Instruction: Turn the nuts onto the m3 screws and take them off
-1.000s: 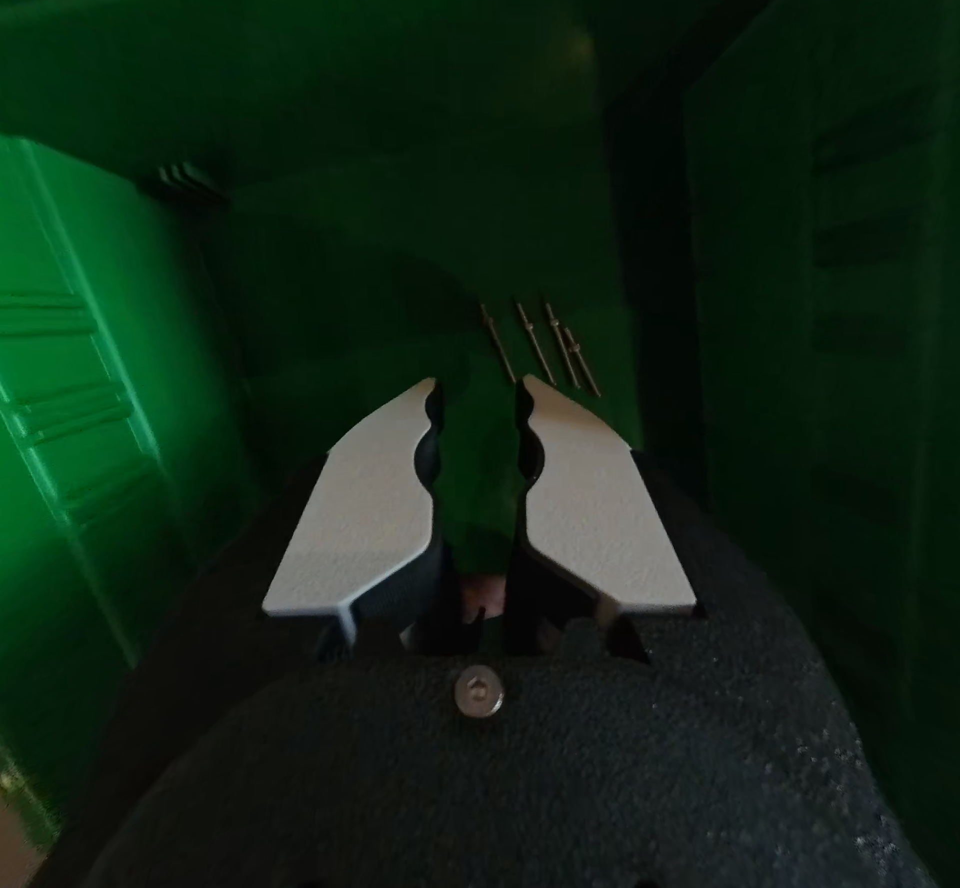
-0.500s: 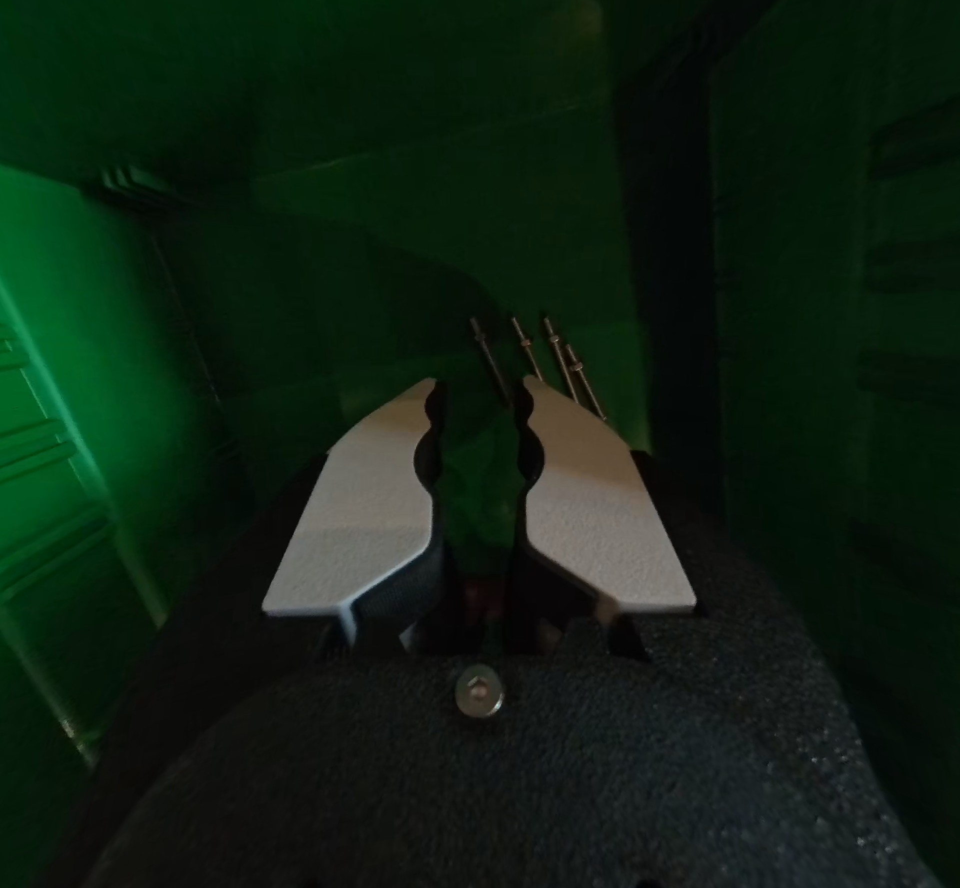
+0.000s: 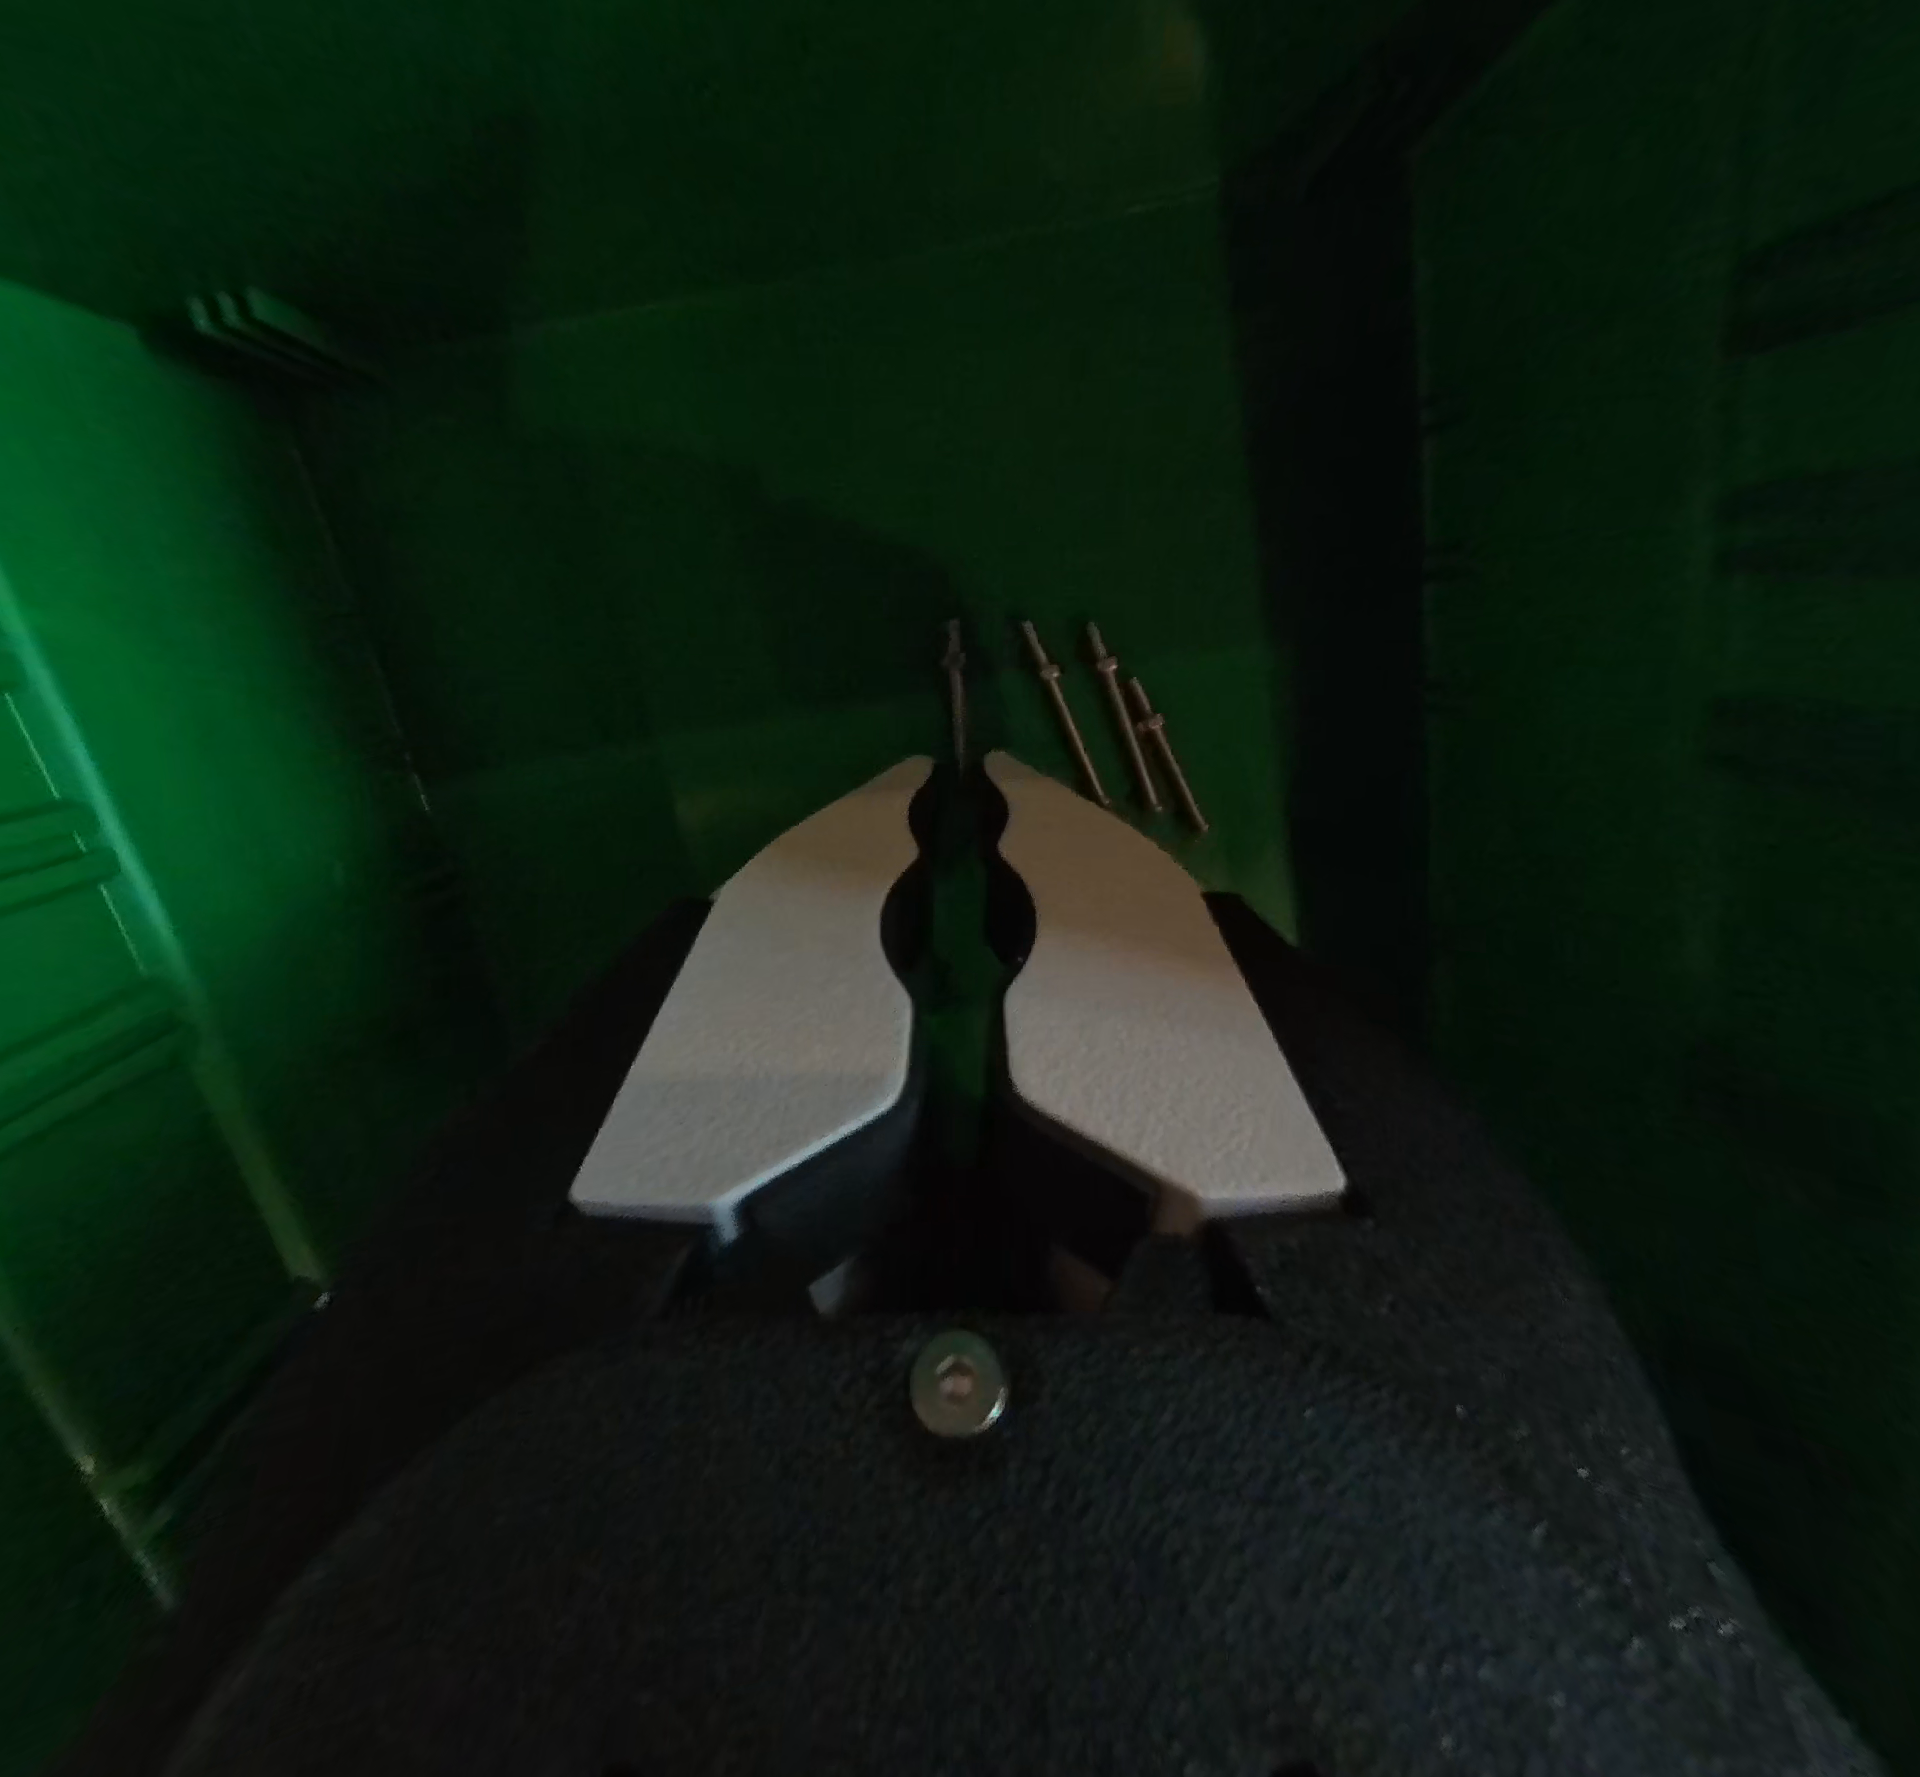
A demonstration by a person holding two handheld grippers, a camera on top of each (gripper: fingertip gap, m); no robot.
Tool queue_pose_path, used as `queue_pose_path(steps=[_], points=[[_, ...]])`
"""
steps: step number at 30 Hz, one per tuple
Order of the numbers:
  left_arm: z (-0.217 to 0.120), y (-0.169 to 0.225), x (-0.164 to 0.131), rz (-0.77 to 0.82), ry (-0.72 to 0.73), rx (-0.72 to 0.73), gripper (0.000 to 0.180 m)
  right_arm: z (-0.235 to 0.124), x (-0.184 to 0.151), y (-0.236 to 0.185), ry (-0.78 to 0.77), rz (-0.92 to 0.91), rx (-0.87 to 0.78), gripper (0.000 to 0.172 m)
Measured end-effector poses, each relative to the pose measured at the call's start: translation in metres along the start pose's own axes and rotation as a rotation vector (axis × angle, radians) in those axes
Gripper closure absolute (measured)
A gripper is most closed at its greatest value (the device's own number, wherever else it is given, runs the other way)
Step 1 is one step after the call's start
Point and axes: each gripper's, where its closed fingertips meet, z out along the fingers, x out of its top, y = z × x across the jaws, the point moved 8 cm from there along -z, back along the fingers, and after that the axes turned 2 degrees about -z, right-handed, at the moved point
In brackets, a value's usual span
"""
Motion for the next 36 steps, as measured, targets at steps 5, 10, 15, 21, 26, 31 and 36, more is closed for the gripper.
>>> queue_pose_path(steps=[5,10,15,21,26,31,36], points=[[-0.002,-0.001,-0.004,0.011,0.03,0.005,0.178,-0.001,0.002,-0.001,-0.001,-0.007,0.002,0.165],[-0.025,0.001,-0.005,-0.003,0.234,-0.036,0.178,0.0,0.007,-0.004,-0.005,-0.015,0.027,0.165],[-0.075,0.026,-0.002,0.017,0.6,-0.182,0.179,0.008,0.022,-0.012,0.026,-0.01,0.092,0.165],[-0.132,0.086,-0.007,0.09,0.926,-0.353,0.179,0.021,0.055,-0.026,0.105,-0.005,0.212,0.165],[-0.164,0.152,-0.017,0.201,1.135,-0.56,0.179,0.031,0.086,-0.039,0.19,0.023,0.348,0.165],[-0.177,0.222,-0.033,0.298,1.257,-0.855,0.179,0.039,0.112,-0.052,0.286,0.092,0.523,0.162],[-0.176,0.278,-0.047,0.39,1.278,-1.101,0.179,0.047,0.13,-0.06,0.393,0.131,0.716,0.153]])
